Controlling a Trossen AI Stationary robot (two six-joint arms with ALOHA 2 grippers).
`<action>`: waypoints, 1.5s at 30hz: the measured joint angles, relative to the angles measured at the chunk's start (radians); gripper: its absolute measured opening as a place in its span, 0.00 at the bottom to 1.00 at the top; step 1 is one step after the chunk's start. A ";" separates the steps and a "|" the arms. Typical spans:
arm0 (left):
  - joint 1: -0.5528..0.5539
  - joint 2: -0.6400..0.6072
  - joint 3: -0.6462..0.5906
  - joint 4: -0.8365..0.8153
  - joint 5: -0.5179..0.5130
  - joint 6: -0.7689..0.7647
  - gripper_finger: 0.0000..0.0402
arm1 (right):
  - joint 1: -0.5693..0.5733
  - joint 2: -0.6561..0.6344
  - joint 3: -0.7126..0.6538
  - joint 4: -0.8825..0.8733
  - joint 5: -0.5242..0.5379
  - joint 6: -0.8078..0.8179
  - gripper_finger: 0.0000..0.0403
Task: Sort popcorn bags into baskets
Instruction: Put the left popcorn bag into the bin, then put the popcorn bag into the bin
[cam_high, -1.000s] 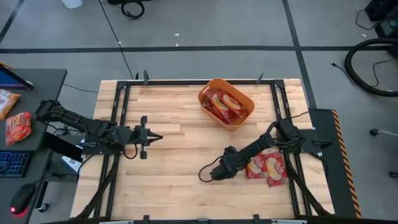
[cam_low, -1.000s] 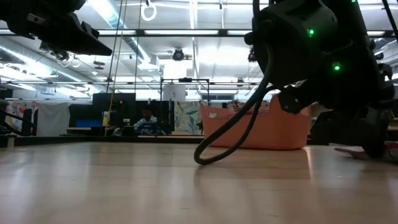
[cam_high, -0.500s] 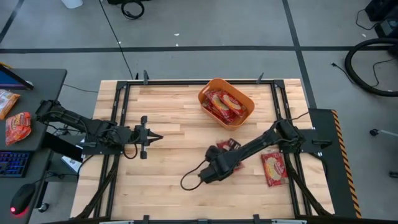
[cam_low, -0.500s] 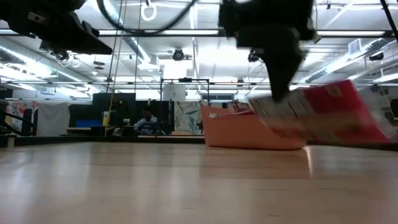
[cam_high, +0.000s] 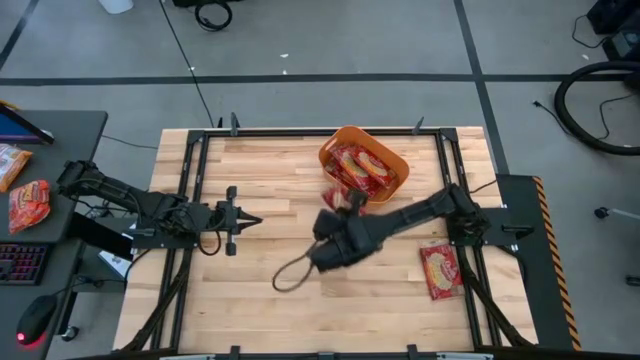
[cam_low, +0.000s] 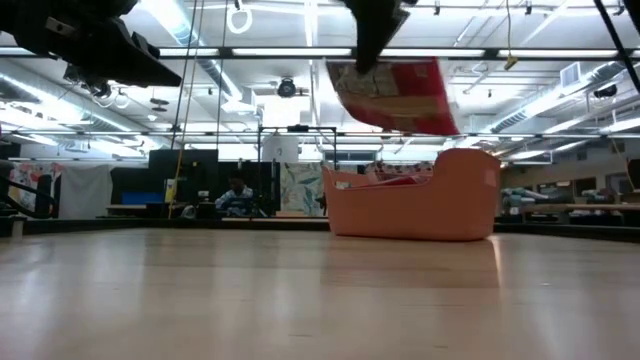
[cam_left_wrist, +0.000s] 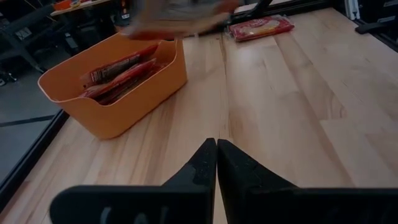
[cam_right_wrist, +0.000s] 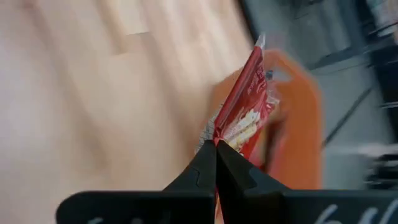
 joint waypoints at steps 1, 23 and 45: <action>0.000 0.000 0.000 0.001 0.000 0.000 0.05 | -0.017 0.000 0.000 -0.001 0.018 -0.032 0.01; 0.000 0.000 0.000 -0.014 0.000 -0.003 0.05 | -0.525 0.000 -0.022 0.009 -0.122 -0.559 0.03; 0.000 0.000 0.000 -0.031 0.000 -0.029 0.05 | -0.397 -0.114 -0.141 0.028 -0.250 -0.289 0.30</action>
